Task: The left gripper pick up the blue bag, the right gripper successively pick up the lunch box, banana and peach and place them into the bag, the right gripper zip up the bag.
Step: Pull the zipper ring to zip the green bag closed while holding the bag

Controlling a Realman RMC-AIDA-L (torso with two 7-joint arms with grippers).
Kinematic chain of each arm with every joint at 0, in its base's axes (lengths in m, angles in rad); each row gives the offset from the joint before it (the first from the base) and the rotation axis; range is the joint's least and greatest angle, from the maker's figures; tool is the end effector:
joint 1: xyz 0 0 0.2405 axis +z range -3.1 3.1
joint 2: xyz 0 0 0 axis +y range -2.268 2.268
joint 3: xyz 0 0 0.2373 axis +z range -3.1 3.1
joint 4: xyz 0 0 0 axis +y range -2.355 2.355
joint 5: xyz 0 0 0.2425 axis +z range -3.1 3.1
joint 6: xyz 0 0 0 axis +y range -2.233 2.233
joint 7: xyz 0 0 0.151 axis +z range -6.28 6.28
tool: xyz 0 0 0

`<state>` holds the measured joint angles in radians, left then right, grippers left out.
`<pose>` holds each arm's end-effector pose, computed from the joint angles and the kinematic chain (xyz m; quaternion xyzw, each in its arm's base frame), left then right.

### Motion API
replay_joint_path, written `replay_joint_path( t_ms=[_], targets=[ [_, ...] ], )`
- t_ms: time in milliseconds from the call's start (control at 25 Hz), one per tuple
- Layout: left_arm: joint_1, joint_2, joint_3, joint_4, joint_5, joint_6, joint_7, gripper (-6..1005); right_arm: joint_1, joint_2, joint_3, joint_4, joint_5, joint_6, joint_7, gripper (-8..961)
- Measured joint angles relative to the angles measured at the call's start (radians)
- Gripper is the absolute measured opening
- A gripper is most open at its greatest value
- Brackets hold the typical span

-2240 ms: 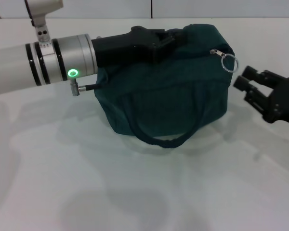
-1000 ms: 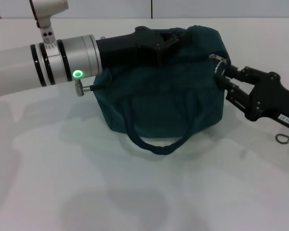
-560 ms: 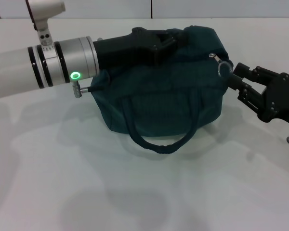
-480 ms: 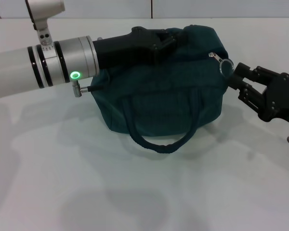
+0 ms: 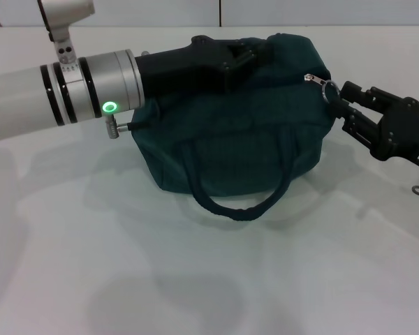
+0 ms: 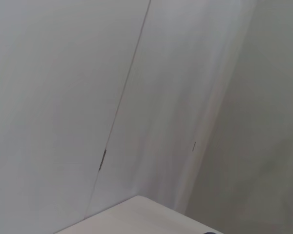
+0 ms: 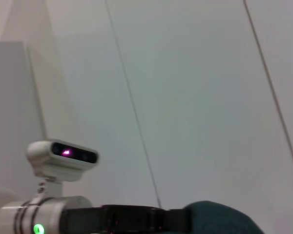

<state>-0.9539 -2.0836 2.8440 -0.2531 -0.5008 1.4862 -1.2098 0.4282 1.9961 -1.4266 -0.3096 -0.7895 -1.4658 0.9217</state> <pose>-0.1779 0.4026 -0.0481 -0.8994 -0.2178 -0.3622 0.1117 0.2638 0.3324 -0.0183 -0.8452 0.1864 0.4372 0.2444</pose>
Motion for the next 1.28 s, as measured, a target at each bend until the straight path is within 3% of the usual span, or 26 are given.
replay_joint_path(
  t_ms=[480, 680, 1280],
  targets=[
    [0.001, -0.001, 0.000, 0.000, -0.009, 0.000, 0.013, 59, 0.004, 0.000, 0.008, -0.015, -0.003, 0.009, 0.060, 428],
    [-0.001, -0.001, 0.000, 0.000, -0.012, 0.000, 0.013, 59, 0.031, -0.015, 0.003, -0.018, -0.032, 0.014, 0.128, 615],
    [0.005, -0.001, 0.000, -0.002, -0.028, 0.000, 0.041, 60, 0.054, -0.025, 0.006, -0.046, -0.114, -0.037, 0.181, 633]
  ],
)
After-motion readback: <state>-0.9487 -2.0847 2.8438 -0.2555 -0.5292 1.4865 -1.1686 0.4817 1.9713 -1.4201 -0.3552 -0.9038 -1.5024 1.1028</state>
